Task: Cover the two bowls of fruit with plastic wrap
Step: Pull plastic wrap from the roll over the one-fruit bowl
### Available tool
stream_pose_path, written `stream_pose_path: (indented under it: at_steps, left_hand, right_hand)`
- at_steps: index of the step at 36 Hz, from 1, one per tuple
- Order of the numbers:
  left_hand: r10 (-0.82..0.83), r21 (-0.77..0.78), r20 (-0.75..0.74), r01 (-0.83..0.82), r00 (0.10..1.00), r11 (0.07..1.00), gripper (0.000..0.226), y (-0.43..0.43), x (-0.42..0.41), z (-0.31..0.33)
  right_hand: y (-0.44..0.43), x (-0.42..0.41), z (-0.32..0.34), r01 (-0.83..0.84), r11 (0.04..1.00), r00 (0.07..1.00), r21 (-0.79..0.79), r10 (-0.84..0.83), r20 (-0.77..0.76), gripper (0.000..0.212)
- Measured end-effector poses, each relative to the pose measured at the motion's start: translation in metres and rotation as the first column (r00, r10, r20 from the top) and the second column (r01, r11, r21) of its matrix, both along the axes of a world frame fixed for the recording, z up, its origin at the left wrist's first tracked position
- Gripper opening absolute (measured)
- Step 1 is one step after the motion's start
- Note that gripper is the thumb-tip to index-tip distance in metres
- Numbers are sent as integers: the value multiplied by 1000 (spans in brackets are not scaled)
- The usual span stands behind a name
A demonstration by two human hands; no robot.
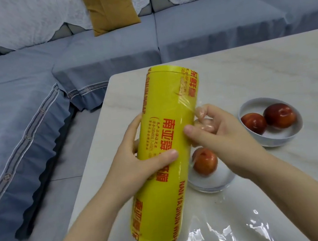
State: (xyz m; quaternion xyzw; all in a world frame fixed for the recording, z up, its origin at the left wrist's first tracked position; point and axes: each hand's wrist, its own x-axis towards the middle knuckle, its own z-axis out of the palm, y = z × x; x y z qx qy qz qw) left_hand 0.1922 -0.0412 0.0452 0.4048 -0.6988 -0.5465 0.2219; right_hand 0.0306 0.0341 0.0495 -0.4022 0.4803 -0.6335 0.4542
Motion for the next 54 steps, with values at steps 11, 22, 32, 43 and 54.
stream_pose_path:
  at_steps: [11, 22, 32, 43, 54]
  left_hand:
    - [29, 37, -46, -27, 999, 999, 94, -4, -13, -2]
    - [167, -5, -10, -167, 986, 986, 109, 1, -10, -7]
    - [210, 60, -36, -208, 977, 976, 106, 4, -8, -7]
    - [288, 85, -48, -283, 956, 955, 102, -3, -13, -2]
    - [321, 218, -138, -288, 937, 933, 106, -4, -17, -2]
  right_hand:
    - [1, -10, -12, -38, 981, 979, 190, -1, 203, 38]
    - [8, 5, -26, 81, 964, 930, 254, 18, -367, 23]
    - [16, 11, -33, -120, 948, 991, 296, 133, -25, 25]
    - [28, 25, -40, -86, 966, 967, 244, 140, -212, 13]
    - [29, 25, -36, -66, 964, 946, 259, 143, -291, 34]
